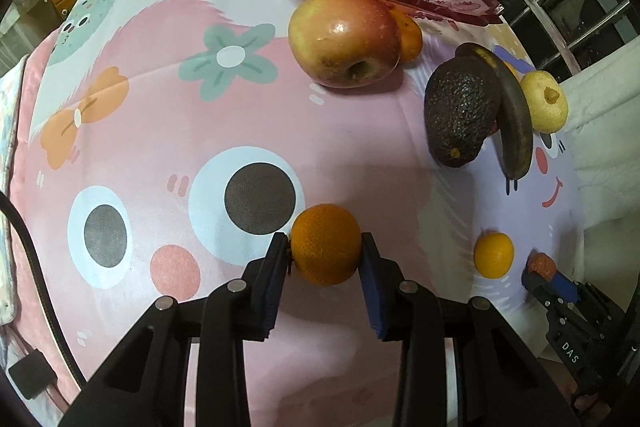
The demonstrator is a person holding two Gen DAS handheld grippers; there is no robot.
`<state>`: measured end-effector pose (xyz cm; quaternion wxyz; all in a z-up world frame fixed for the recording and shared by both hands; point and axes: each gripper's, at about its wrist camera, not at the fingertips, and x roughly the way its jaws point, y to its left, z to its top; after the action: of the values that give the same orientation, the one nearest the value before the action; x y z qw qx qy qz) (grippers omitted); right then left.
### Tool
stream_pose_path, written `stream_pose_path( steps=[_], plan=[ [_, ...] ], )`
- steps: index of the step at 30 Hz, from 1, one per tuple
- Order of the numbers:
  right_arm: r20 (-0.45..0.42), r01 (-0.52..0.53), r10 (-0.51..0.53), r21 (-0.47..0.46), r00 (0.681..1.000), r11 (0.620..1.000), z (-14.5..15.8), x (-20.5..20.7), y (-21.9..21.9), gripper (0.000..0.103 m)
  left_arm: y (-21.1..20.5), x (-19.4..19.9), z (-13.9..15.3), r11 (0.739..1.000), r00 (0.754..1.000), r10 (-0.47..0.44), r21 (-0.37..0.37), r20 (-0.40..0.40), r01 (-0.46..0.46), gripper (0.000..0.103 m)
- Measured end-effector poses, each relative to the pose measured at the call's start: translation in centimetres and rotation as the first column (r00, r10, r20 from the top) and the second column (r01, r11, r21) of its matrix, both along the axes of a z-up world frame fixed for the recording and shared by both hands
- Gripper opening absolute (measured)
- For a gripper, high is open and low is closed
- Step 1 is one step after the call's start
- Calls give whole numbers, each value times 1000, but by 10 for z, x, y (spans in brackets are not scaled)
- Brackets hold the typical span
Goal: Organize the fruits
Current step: 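Grasp an orange with the left gripper while the right gripper grasps the brown shriveled fruit, then carry both fruits over the pink bowl and open both grippers to release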
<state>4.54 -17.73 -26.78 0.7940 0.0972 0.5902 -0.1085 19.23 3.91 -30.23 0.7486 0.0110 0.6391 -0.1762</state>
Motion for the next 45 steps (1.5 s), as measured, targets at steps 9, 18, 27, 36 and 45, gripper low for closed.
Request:
stream_pose_path(
  steps=[9,18,27,36,45],
  plan=[
    [77,-59,59,1,995,998,40,35,-3,29,-7,15,49,999,999,20,-39,48,-19,33],
    [240,-121,109,37,965,992,98,96,-14,29,-13,44,114,993,981,66,-108,183,-46,33],
    [374,-194,159,59,914,979,131,161,-19,29,-25,77,142,982,944,152,-151,293,-111,34],
    [359,-271,220,98,907,957,105,204,-19,29,-36,103,113,971,932,223,-153,286,-185,34],
    [286,-273,218,169,933,947,70,225,-22,32,-44,108,86,960,929,274,-131,247,-248,40]
  ],
)
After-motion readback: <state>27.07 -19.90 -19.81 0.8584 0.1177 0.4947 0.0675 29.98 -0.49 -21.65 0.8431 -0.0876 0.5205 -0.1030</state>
